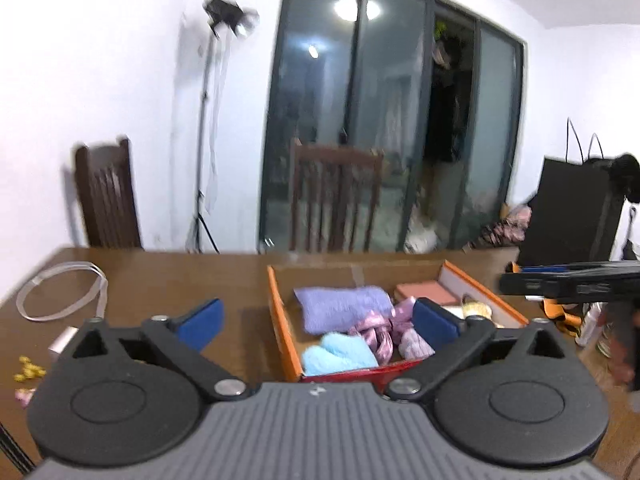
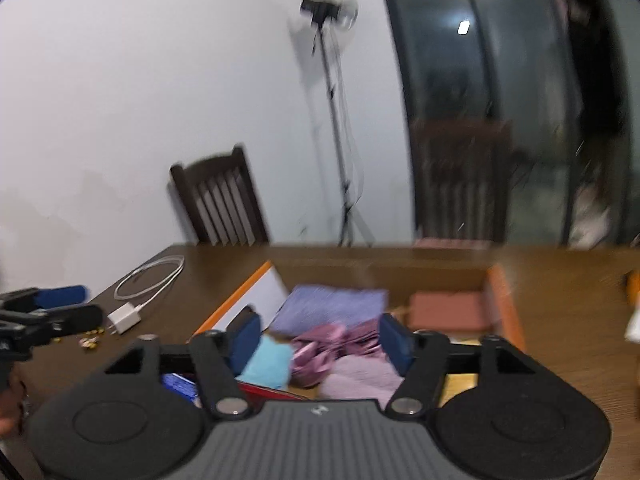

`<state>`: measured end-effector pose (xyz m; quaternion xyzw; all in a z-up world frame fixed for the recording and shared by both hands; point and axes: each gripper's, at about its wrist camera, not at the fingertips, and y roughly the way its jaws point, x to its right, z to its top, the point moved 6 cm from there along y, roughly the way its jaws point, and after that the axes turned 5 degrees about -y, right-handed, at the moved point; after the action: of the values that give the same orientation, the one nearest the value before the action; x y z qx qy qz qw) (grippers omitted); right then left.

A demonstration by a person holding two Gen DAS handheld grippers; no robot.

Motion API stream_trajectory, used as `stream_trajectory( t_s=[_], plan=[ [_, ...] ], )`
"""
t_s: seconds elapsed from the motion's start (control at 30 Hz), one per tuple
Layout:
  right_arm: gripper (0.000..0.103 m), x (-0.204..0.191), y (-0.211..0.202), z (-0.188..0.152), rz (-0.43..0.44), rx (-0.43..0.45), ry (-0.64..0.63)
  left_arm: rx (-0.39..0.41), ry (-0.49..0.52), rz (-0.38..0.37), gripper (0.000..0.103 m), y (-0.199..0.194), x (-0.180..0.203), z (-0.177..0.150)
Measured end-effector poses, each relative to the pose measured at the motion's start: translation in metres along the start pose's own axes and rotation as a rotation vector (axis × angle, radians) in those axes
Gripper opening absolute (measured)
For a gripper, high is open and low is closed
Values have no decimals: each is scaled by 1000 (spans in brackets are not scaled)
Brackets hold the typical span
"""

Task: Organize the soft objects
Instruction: 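Withdraw both tools from the box toward the blue tissue box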

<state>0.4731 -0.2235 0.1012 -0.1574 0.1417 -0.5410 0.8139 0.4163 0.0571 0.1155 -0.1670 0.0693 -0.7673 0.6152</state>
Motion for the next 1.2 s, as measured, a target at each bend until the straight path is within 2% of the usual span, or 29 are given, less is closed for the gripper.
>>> stream_trajectory(
  t_s=[0.07, 0.2, 0.27, 0.3, 0.5, 0.6, 0.7, 0.83, 0.93, 1.07, 1.2],
  plan=[
    [85, 3, -33, 0, -52, 64, -27, 21, 5, 16, 103, -19, 3, -1],
    [94, 6, -93, -7, -148, 184, -67, 46, 8, 52, 103, -53, 4, -18],
    [101, 7, -116, -14, -164, 211, -71, 45, -5, 66, 103, -69, 4, -28],
    [101, 6, -126, -18, -167, 219, -70, 47, -10, 73, 103, -76, 4, -32],
    [102, 1, -152, -37, -162, 232, -69, 56, -51, 96, 103, -113, 8, -46],
    [102, -7, -164, -53, -160, 243, -48, 49, -66, 107, 103, -126, 12, -65],
    [102, -15, -176, -80, -144, 239, -6, 10, -79, 75, 103, -136, 16, -92],
    [102, -30, -189, -124, -120, 212, 29, -33, -79, 111, 103, -153, 20, -123],
    [102, -44, -197, -155, -118, 187, -7, -43, -82, 106, 103, -166, 25, -136],
    [102, -52, -200, -179, -119, 143, -11, -68, -79, 100, 103, -167, 26, -145],
    [102, -56, -196, -185, -92, 108, 2, -93, -104, 113, 103, -156, 22, -149]
  ],
)
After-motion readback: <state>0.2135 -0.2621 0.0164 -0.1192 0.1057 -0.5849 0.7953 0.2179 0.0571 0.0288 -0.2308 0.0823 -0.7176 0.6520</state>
